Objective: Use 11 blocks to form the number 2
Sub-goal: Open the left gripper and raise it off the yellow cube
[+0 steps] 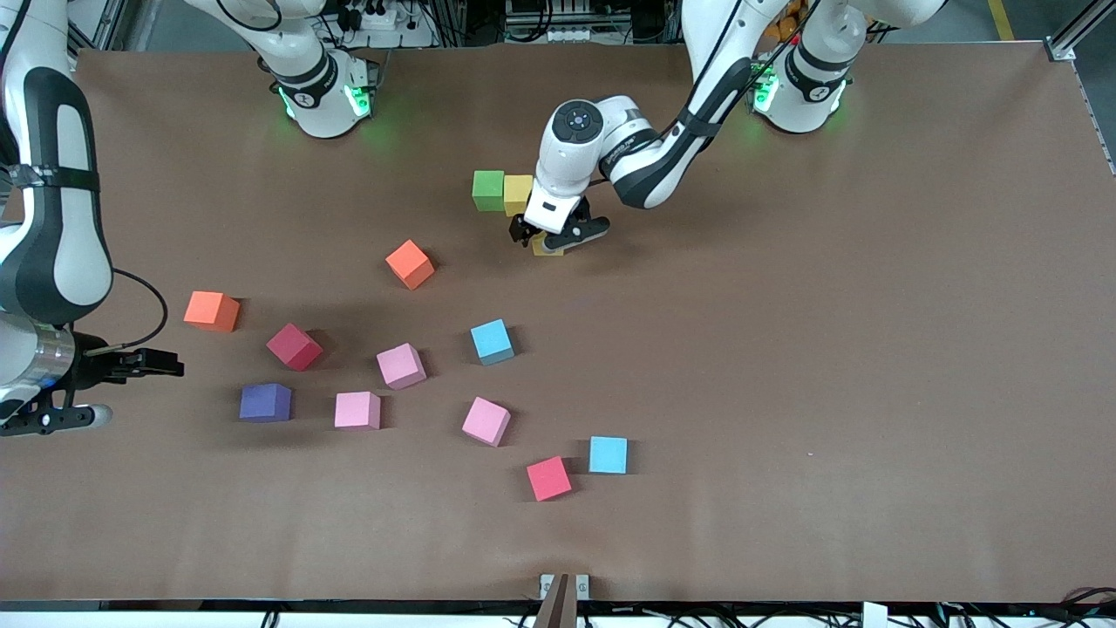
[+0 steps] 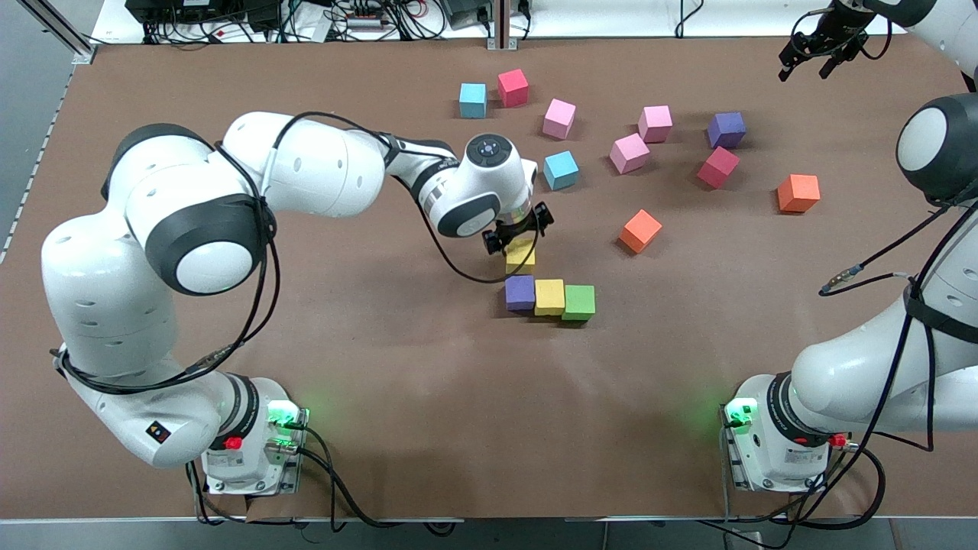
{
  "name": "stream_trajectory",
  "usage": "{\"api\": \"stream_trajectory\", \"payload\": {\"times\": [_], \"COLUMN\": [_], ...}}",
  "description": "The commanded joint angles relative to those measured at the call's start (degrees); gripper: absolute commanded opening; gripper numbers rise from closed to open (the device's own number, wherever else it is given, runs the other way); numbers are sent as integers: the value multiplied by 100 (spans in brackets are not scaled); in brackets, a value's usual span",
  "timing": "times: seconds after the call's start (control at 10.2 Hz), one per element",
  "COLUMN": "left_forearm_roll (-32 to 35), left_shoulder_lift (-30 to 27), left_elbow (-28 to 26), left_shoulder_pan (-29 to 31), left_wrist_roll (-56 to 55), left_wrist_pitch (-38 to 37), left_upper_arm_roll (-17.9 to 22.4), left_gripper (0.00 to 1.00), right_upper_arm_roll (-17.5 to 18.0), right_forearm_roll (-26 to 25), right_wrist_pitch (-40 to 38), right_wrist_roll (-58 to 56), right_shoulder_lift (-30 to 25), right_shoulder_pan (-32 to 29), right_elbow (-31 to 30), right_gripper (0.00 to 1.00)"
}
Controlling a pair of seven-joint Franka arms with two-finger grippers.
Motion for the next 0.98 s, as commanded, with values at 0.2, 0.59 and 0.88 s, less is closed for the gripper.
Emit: {"api": "stream_trajectory", "payload": {"times": [0.2, 0.59, 0.88], "left_forearm_roll": [206, 206, 206], "left_shoulder_lift": [-65, -109, 320], "left_elbow": [440, 852, 1651], "left_shoulder_pan": [154, 451, 890], "left_wrist_roll": [756, 1632, 3132], "left_wrist_pitch": [-77, -455, -446], "left_upper_arm_roll": [375, 471, 480], "left_gripper": [100, 100, 100], "right_upper_arm_roll": [57, 57, 57], "right_forearm_roll": [113, 105, 105], "right_wrist_pitch": [-7, -7, -7], "right_wrist_roll": [-93, -93, -93], "right_shoulder_lift": [9, 9, 1], "right_shoulder_pan": [-67, -67, -67], "right_elbow": [31, 31, 40], "right_gripper": [100, 100, 100]}}
